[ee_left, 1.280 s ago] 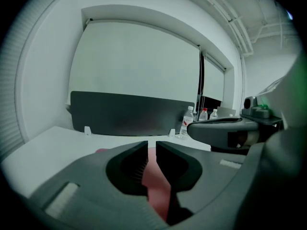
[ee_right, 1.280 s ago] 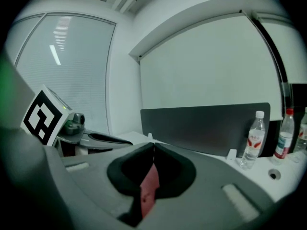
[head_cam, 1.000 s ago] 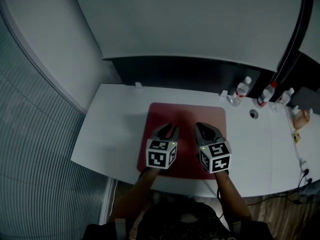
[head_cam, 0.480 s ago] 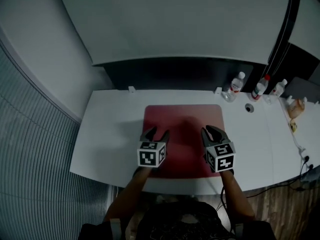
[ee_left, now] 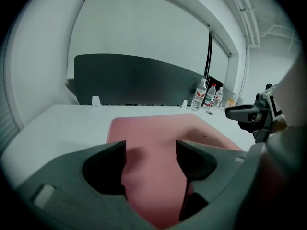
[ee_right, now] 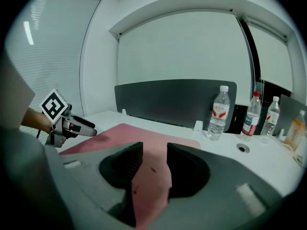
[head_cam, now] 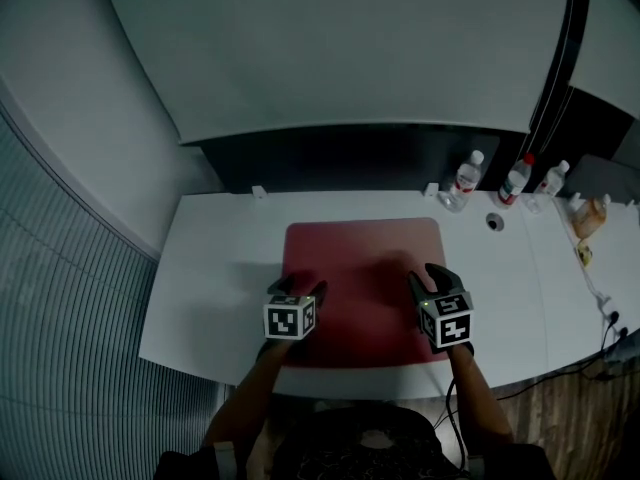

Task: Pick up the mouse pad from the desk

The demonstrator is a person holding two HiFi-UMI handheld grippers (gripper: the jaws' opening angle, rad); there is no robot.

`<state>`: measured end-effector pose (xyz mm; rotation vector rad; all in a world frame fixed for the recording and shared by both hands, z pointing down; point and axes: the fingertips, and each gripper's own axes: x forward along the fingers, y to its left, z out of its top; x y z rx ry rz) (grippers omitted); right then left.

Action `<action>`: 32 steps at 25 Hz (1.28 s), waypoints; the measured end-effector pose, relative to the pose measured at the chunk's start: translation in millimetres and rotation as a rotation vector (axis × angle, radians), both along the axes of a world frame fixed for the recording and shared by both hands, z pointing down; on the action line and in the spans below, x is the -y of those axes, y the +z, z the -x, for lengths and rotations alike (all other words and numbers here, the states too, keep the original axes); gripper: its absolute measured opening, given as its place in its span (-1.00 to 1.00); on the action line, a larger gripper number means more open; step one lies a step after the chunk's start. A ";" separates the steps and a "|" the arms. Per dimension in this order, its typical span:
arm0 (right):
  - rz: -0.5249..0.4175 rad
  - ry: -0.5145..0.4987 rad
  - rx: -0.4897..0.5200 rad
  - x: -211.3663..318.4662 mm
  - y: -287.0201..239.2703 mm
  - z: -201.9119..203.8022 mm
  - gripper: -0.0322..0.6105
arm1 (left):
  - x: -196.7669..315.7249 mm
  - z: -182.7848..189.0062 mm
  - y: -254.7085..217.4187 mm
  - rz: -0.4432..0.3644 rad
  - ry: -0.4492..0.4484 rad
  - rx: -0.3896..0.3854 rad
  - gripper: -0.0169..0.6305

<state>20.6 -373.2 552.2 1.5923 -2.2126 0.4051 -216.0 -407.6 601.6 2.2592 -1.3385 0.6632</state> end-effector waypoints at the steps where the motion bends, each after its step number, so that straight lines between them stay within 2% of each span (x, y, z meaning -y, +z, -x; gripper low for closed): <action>1: 0.007 0.002 -0.002 0.5 3.7 -3.1 -0.43 | 1.2 3.6 4.8 0.014 -0.006 0.005 0.01; 9: 0.094 0.047 -0.004 -0.3 42.6 -33.3 -0.24 | 3.8 23.9 35.8 0.105 -0.025 0.037 0.18; 18: 0.192 0.081 0.006 0.4 77.1 -54.5 -0.03 | 6.4 31.7 55.6 0.154 -0.024 0.060 0.38; 32: 0.330 0.129 0.071 4.8 110.4 -71.3 0.27 | 15.6 28.8 70.5 0.176 0.013 0.108 0.55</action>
